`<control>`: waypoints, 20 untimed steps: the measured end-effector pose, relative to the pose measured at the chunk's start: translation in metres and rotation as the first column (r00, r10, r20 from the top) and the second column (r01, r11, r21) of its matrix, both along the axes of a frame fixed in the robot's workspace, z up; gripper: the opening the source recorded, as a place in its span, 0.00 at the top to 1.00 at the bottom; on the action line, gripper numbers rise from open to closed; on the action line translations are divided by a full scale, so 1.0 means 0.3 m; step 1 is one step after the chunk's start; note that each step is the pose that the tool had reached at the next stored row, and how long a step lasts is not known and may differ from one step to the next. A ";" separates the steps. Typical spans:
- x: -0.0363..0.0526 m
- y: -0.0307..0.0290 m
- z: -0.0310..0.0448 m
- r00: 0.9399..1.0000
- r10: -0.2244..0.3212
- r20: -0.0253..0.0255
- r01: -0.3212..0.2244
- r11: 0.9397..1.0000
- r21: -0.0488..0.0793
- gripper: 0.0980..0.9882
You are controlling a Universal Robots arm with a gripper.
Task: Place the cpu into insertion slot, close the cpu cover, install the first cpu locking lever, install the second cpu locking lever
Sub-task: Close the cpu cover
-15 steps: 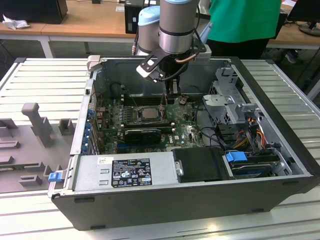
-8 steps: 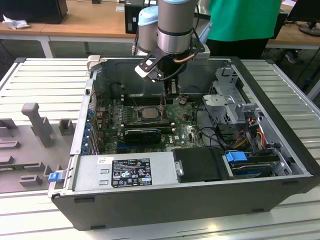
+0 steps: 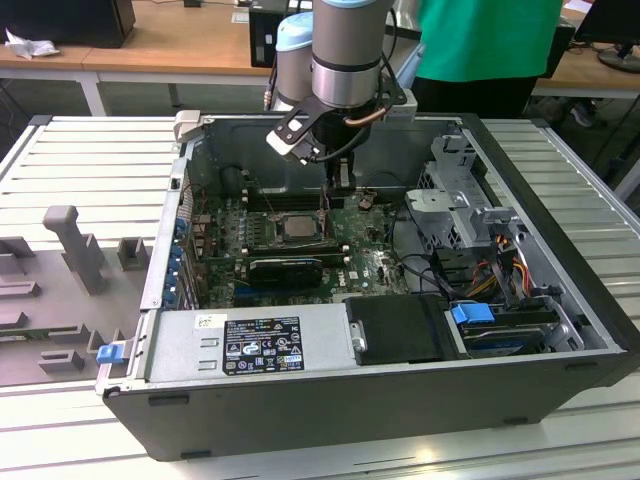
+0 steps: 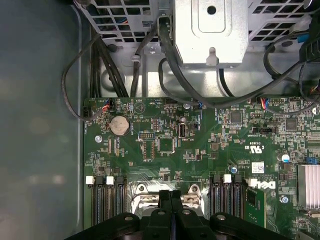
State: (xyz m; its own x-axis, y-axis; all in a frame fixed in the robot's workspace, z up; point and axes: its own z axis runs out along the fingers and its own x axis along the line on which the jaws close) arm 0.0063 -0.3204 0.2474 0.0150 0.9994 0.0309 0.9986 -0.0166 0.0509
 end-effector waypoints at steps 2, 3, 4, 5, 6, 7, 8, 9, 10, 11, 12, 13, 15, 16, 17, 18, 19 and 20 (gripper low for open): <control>-0.002 0.000 0.000 1.000 0.000 0.000 0.000 1.000 0.000 0.99; -0.005 0.000 0.000 1.000 0.000 0.000 0.000 1.000 0.000 0.99; -0.007 0.000 0.000 1.000 0.000 0.000 0.000 1.000 0.000 0.99; -0.009 0.000 0.000 1.000 0.000 0.000 0.000 1.000 0.000 0.99; -0.011 0.000 0.000 1.000 0.000 0.000 0.000 1.000 0.000 0.99; -0.013 0.000 0.000 1.000 0.000 0.000 0.000 1.000 0.000 0.99; -0.015 0.000 0.000 1.000 0.000 0.000 0.000 1.000 0.000 0.99; -0.017 0.000 0.000 1.000 0.000 0.000 0.000 1.000 0.000 0.99; -0.018 0.000 0.000 1.000 0.000 0.000 0.000 1.000 0.000 0.99; -0.019 0.000 0.000 1.000 0.000 0.000 0.000 1.000 0.000 0.99; -0.020 0.000 0.000 1.000 0.000 0.000 0.000 1.000 0.000 0.99; -0.022 0.000 0.000 1.000 0.000 0.000 0.000 1.000 0.000 0.99; -0.026 0.000 0.000 1.000 0.000 0.000 0.000 1.000 0.000 0.99; -0.028 0.000 0.000 1.000 0.000 0.000 0.000 1.000 0.000 0.99; -0.028 0.000 0.000 1.000 0.000 0.000 0.000 1.000 0.000 0.99; -0.029 0.000 0.000 1.000 0.000 0.000 0.000 1.000 0.000 0.99; -0.030 0.000 0.000 1.000 0.000 0.000 0.000 1.000 0.000 0.99; -0.031 0.000 0.000 1.000 0.000 0.000 0.000 1.000 0.000 0.99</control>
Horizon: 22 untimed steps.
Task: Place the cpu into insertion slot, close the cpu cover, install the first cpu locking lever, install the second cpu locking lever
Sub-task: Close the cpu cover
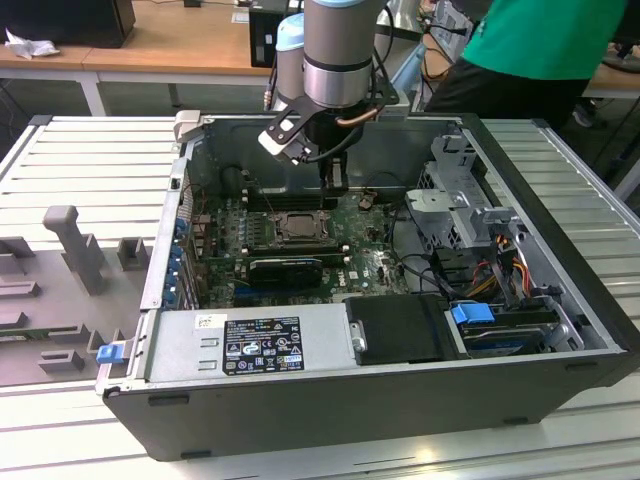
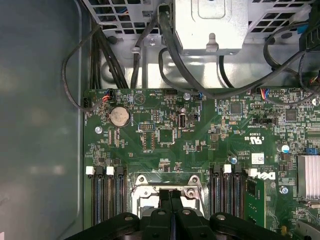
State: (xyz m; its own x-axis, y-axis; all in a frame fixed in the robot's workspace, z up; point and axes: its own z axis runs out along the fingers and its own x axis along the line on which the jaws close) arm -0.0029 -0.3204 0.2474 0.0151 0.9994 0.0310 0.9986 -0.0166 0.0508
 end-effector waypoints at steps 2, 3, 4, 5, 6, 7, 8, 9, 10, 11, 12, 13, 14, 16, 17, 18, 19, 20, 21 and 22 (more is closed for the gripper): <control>-0.002 0.000 0.000 1.000 0.000 0.000 0.000 1.000 0.000 0.99; -0.004 0.000 0.000 1.000 0.000 0.000 0.000 1.000 0.000 0.99; -0.005 0.000 0.000 1.000 0.000 0.000 0.000 1.000 0.000 0.99; -0.006 0.000 0.000 1.000 0.000 0.000 0.000 1.000 0.000 0.99; -0.008 0.000 0.000 1.000 0.000 0.000 0.000 1.000 0.000 0.99; -0.009 0.000 0.000 1.000 0.000 0.000 0.000 1.000 0.000 0.99; -0.011 0.000 0.000 1.000 0.000 0.000 0.000 1.000 0.000 0.99; -0.013 0.000 0.000 1.000 0.000 0.000 0.000 1.000 0.000 0.99; -0.016 0.000 0.000 1.000 0.000 0.000 0.000 1.000 0.000 0.99; -0.020 0.000 0.000 1.000 0.000 0.000 0.000 1.000 0.000 0.99; -0.022 0.000 0.000 1.000 0.000 0.000 0.000 1.000 0.000 0.99; -0.026 0.000 0.000 1.000 0.000 0.000 0.000 1.000 0.000 0.99; -0.031 0.000 0.000 1.000 0.000 0.000 0.000 1.000 0.000 0.99; -0.046 0.000 0.000 1.000 0.000 0.000 0.000 1.000 0.000 0.99; -0.053 0.000 0.000 1.000 0.000 0.000 0.000 1.000 0.000 0.99; -0.074 0.000 -0.001 1.000 0.000 0.000 0.000 1.000 0.000 0.99; -0.091 0.000 -0.003 1.000 0.000 0.000 0.000 1.000 0.000 0.99; -0.092 0.000 -0.005 1.000 0.000 0.001 0.000 1.000 0.000 0.99; -0.092 0.000 -0.006 1.000 0.000 0.002 0.000 1.000 -0.001 0.99; -0.093 -0.003 -0.015 1.000 0.001 0.002 -0.001 1.000 -0.002 0.99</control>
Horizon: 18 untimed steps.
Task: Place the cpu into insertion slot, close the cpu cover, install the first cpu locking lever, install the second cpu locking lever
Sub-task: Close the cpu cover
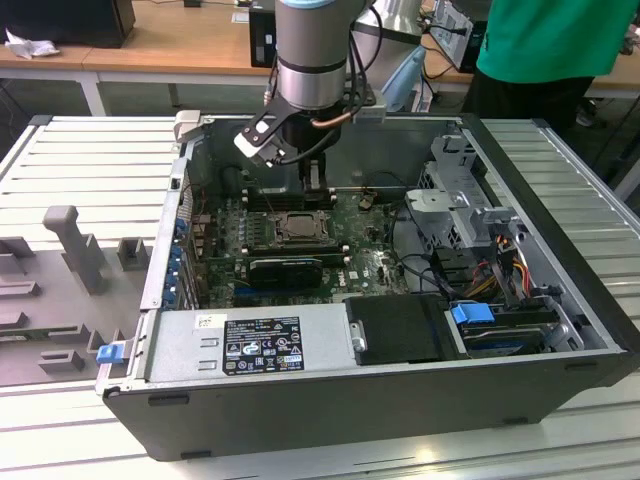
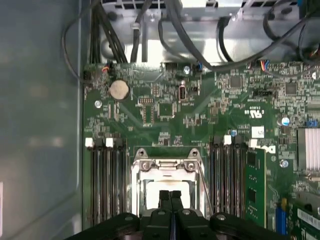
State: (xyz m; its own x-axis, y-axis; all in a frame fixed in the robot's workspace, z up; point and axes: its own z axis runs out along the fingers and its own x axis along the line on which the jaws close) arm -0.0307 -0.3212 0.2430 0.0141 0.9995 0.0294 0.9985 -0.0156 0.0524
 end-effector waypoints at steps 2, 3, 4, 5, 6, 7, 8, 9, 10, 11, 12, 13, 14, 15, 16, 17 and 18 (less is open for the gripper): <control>0.000 -0.004 -0.012 1.000 0.007 0.000 -0.007 1.000 0.000 0.99; -0.002 -0.005 -0.018 1.000 0.010 0.000 -0.010 1.000 0.000 0.99; -0.003 -0.005 -0.023 1.000 0.012 0.000 -0.012 1.000 0.000 0.99; -0.005 -0.005 -0.025 1.000 0.013 0.000 -0.013 1.000 0.001 0.99; -0.011 -0.005 -0.026 1.000 0.013 0.000 -0.013 1.000 0.001 0.99; -0.018 -0.005 -0.027 1.000 0.013 0.000 -0.013 1.000 0.001 0.99; -0.031 -0.005 -0.028 1.000 0.013 0.000 -0.013 1.000 0.001 0.99; -0.038 -0.005 -0.028 1.000 0.013 0.000 -0.013 1.000 0.001 0.99; -0.044 -0.005 -0.028 1.000 0.013 0.000 -0.013 1.000 0.001 0.99; -0.048 -0.005 -0.028 1.000 0.013 0.000 -0.013 1.000 0.001 0.99; -0.050 -0.005 -0.028 1.000 0.013 0.000 -0.013 1.000 0.001 0.99; -0.051 -0.005 -0.028 1.000 0.013 0.000 -0.013 1.000 0.001 0.99; -0.054 -0.005 -0.028 1.000 0.013 0.000 -0.013 1.000 0.001 0.99; -0.054 -0.005 -0.028 1.000 0.013 0.001 -0.013 1.000 0.001 0.99; -0.055 -0.005 -0.028 1.000 0.013 0.001 -0.013 1.000 0.001 0.99; -0.055 -0.005 -0.028 1.000 0.013 0.001 -0.013 1.000 0.001 0.99; -0.056 -0.005 -0.028 1.000 0.013 0.001 -0.013 1.000 0.001 0.99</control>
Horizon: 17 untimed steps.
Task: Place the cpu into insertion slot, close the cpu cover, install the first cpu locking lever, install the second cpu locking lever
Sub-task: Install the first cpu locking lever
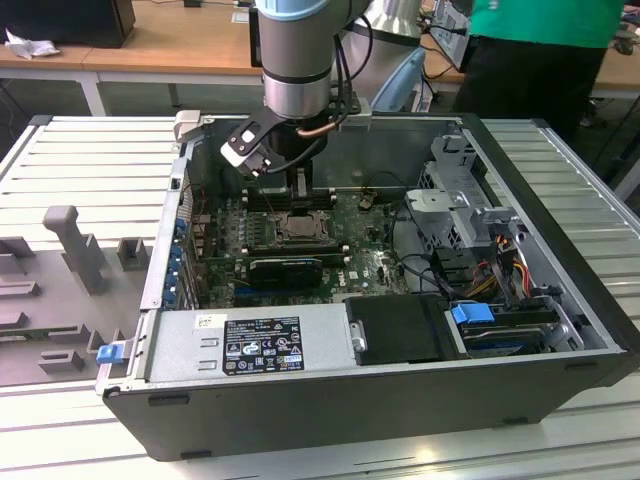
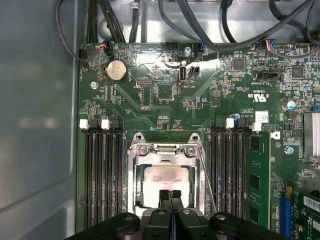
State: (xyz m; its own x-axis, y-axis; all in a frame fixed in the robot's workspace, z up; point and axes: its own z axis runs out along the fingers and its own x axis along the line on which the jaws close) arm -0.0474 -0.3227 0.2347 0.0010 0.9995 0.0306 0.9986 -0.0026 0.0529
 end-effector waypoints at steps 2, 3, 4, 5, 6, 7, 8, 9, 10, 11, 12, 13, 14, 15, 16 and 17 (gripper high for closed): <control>-0.001 0.000 0.001 1.000 0.000 0.000 0.000 1.000 0.000 0.99; -0.001 0.000 0.009 1.000 0.000 0.000 0.000 1.000 0.000 0.99; -0.001 0.000 0.017 1.000 0.000 0.000 0.000 1.000 -0.002 0.99; -0.001 0.000 0.019 1.000 0.000 0.000 0.000 1.000 -0.003 0.99; -0.001 0.000 0.021 1.000 0.000 0.000 0.000 1.000 -0.004 0.99; -0.001 0.000 0.023 1.000 0.000 0.000 0.000 1.000 -0.004 0.99; -0.001 0.000 0.025 1.000 0.000 0.000 0.000 1.000 -0.004 0.99; -0.001 0.000 0.026 1.000 0.000 0.000 0.000 1.000 -0.004 0.99; -0.001 0.000 0.026 1.000 0.000 0.000 0.000 1.000 -0.004 0.99; -0.001 0.000 0.027 1.000 0.000 0.000 0.000 1.000 -0.004 0.99; -0.001 0.000 0.027 1.000 0.000 0.000 0.000 1.000 -0.004 0.99; -0.001 0.000 0.028 1.000 0.000 0.000 0.000 1.000 -0.004 0.99; -0.001 0.000 0.028 1.000 0.000 0.000 0.000 1.000 -0.005 0.99; -0.001 0.000 0.030 1.000 0.000 0.000 0.000 1.000 -0.005 0.99; -0.001 0.000 0.032 1.000 0.000 0.000 0.000 1.000 -0.005 0.99; -0.001 0.000 0.033 1.000 0.000 0.000 0.000 1.000 -0.005 0.99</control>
State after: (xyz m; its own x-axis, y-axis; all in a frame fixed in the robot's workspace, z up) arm -0.0477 -0.3227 0.2446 0.0009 0.9997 0.0258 0.9986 -0.0022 0.0529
